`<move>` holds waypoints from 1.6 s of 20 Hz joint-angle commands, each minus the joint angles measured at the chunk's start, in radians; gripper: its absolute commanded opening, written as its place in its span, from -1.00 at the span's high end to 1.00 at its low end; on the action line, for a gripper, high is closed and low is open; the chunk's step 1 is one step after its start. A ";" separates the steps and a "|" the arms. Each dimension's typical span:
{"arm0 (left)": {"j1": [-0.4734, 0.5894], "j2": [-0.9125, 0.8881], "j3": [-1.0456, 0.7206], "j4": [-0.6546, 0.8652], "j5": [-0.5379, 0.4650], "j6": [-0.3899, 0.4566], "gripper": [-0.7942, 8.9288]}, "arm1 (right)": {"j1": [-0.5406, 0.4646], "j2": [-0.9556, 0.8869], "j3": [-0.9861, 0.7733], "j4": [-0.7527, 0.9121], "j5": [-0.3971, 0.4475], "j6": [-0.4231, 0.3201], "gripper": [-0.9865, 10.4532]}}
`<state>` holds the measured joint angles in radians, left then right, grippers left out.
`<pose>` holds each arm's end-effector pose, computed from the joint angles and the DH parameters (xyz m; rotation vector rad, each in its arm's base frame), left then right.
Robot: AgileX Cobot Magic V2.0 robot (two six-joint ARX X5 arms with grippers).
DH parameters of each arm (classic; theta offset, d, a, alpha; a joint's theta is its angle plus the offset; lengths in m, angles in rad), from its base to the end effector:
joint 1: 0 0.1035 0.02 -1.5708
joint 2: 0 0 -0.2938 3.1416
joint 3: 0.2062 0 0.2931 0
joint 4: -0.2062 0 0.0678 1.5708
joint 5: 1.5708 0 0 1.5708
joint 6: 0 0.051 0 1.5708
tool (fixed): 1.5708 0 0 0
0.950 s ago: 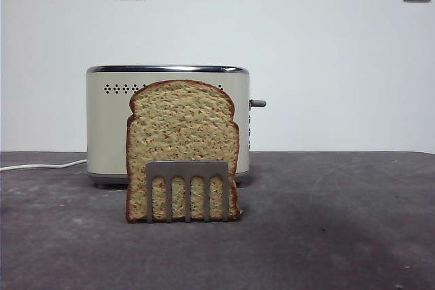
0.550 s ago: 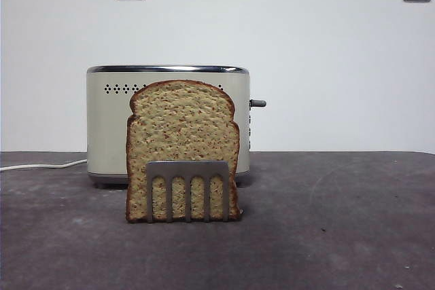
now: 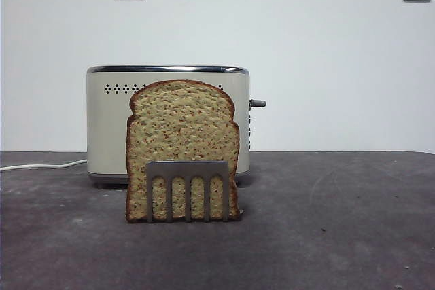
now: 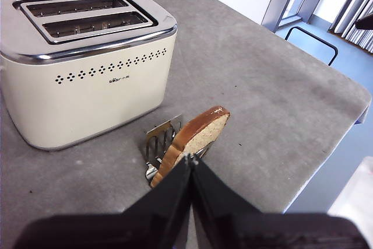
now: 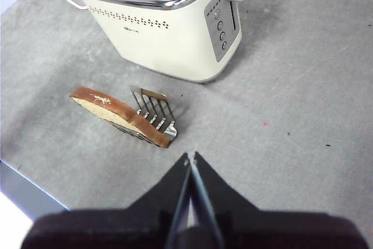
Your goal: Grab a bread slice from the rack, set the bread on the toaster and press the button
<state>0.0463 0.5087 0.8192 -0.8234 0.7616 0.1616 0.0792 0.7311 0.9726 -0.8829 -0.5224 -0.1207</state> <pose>0.1110 -0.0301 0.3400 -0.0541 0.4229 -0.7346 0.1527 0.0376 0.3595 0.0299 0.5983 0.6173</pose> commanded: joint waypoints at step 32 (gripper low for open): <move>-0.738 0.933 0.452 0.011 -0.554 0.551 -0.33 | 0.003 0.015 0.001 0.003 -0.003 -0.012 0.85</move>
<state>-0.6888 1.4357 1.2751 -0.8185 0.2119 0.6891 0.0792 0.7464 0.9726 -0.8829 -0.5232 -0.1246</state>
